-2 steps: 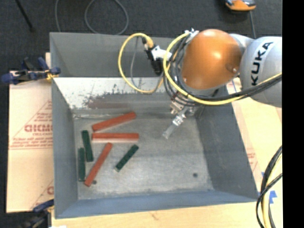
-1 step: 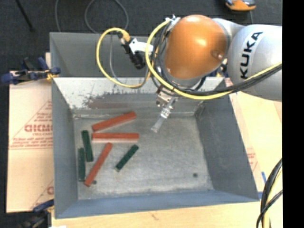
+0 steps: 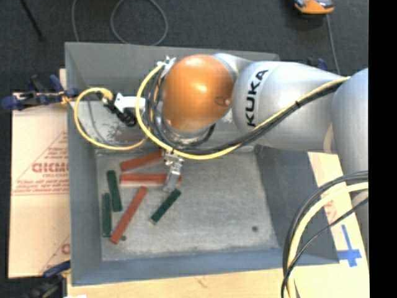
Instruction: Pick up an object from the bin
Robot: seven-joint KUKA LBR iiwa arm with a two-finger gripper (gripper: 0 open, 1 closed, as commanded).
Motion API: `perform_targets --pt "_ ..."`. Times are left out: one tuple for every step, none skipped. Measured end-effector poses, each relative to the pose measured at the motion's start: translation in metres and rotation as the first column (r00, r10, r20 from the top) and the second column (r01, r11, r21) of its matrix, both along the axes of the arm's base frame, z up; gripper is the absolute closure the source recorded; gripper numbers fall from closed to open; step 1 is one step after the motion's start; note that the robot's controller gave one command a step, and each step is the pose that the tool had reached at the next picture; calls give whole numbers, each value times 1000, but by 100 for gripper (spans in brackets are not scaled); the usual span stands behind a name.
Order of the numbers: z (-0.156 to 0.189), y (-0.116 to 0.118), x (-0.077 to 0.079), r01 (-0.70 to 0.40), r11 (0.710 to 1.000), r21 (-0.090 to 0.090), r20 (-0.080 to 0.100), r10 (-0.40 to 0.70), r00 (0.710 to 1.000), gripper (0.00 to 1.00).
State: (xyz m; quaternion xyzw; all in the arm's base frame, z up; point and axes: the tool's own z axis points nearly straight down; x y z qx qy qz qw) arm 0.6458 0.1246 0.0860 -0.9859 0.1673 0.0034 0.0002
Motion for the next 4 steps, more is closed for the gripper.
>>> perform_targets --pt "3 -2 1 7 1000 -1 1 -7 1000 100" --pt "6 -33 6 29 1000 -2 0 -29 1000 100" --pt "27 -15 -13 36 999 0 4 -36 999 100" --pt "120 2 -7 73 997 2 15 -73 997 100"
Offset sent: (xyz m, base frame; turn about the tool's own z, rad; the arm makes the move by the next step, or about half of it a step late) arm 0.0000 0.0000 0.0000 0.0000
